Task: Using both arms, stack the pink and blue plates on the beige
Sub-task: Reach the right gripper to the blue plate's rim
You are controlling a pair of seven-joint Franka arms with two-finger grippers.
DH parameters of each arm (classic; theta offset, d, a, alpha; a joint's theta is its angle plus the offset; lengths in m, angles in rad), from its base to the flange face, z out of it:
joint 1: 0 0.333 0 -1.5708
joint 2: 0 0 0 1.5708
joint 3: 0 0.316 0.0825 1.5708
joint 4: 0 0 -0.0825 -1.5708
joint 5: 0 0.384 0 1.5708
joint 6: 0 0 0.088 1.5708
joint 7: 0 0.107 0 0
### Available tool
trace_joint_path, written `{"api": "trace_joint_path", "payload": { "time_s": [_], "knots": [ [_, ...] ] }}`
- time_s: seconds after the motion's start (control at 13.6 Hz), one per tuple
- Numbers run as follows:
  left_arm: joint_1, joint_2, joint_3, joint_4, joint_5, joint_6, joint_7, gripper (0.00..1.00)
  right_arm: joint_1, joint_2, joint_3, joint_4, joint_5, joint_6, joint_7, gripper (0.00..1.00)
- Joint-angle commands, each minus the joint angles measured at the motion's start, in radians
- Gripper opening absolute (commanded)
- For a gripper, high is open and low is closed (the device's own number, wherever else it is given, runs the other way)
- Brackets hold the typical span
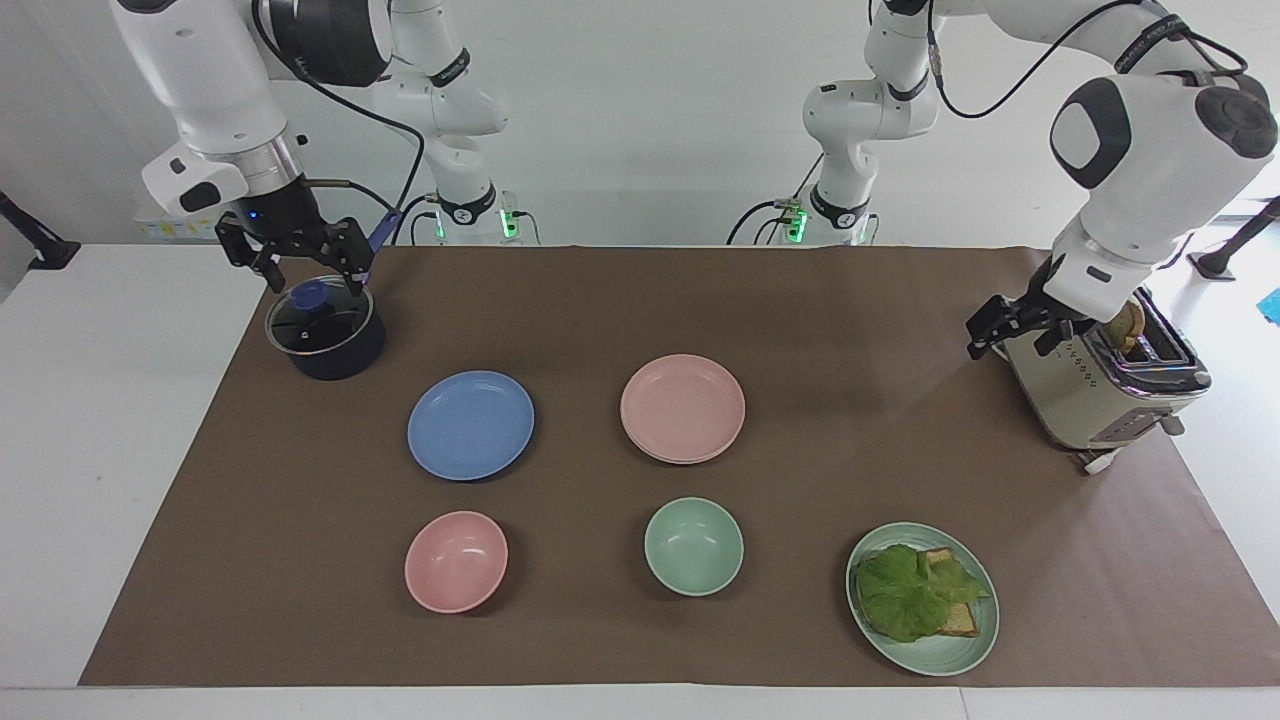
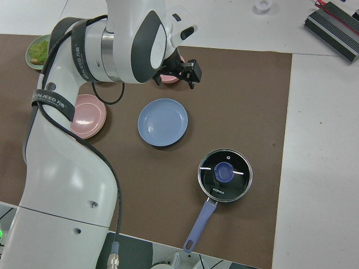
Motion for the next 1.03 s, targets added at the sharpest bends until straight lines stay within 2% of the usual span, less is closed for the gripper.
{"api": "trace_joint_path", "payload": {
  "time_s": [0.0, 0.29, 0.44, 0.66, 0.73, 0.95],
  "knots": [
    [0.000, -0.051, -0.013, -0.001, 0.029, -0.040, 0.028, 1.00, -0.007, -0.012, 0.007, -0.148, 0.037, 0.159, -0.023, 1.00],
    [0.017, -0.054, -0.007, -0.003, 0.028, -0.038, 0.039, 1.00, 0.012, 0.095, 0.011, -0.202, 0.043, 0.270, -0.021, 1.00],
    [0.027, -0.054, -0.007, -0.003, 0.028, -0.038, 0.037, 1.00, 0.016, 0.100, 0.013, -0.297, 0.043, 0.409, -0.023, 1.00],
    [0.025, -0.054, -0.009, -0.003, 0.026, -0.040, 0.037, 1.00, 0.016, 0.141, 0.013, -0.380, 0.043, 0.556, -0.027, 1.00],
    [0.025, -0.054, -0.009, -0.003, 0.026, -0.040, 0.037, 1.00, 0.016, 0.150, 0.013, -0.395, 0.060, 0.586, -0.037, 1.00],
    [0.025, -0.054, -0.009, -0.003, 0.026, -0.040, 0.037, 1.00, -0.010, 0.178, 0.010, -0.433, 0.222, 0.647, -0.171, 1.00]
  ]
}}
